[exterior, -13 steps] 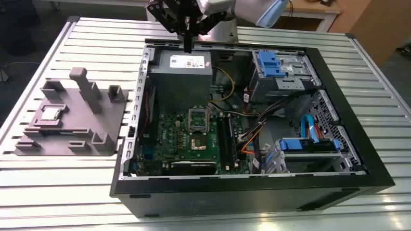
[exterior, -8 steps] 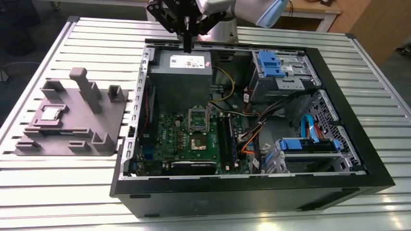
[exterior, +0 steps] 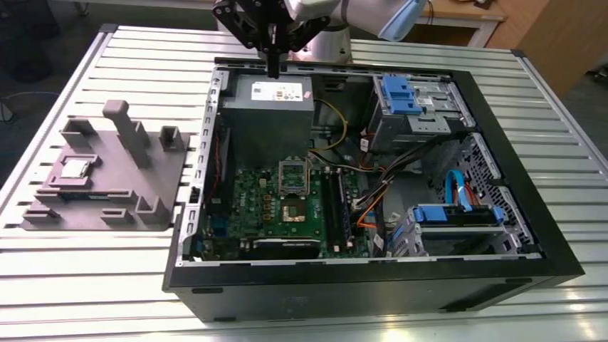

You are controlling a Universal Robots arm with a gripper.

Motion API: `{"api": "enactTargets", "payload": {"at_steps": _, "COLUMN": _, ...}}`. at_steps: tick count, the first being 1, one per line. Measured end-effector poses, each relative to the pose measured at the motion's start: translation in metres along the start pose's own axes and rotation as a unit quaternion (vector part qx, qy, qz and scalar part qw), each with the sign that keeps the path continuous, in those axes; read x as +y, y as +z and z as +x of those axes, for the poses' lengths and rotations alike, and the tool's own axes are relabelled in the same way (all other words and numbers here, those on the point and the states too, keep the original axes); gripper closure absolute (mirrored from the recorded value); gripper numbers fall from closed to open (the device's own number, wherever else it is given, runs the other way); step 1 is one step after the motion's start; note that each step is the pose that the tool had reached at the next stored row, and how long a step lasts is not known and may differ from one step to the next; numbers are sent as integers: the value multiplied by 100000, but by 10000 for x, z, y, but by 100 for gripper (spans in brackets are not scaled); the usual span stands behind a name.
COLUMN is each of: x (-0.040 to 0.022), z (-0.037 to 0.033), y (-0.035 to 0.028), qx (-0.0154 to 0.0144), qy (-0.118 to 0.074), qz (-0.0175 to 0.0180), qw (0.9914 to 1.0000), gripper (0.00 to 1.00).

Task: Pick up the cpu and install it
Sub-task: 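Reach for the cpu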

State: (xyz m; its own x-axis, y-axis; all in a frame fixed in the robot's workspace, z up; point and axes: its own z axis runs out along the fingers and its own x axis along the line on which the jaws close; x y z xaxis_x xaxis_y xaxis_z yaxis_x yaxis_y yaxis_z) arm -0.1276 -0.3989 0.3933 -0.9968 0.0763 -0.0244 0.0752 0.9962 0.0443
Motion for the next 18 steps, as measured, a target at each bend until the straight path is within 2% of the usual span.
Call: {"api": "enactTargets", "payload": {"at_steps": 18, "x": -3, "z": 44, "y": -1, "qx": 1, "qy": -4, "qz": -1, "qw": 100000, "gripper": 90}}
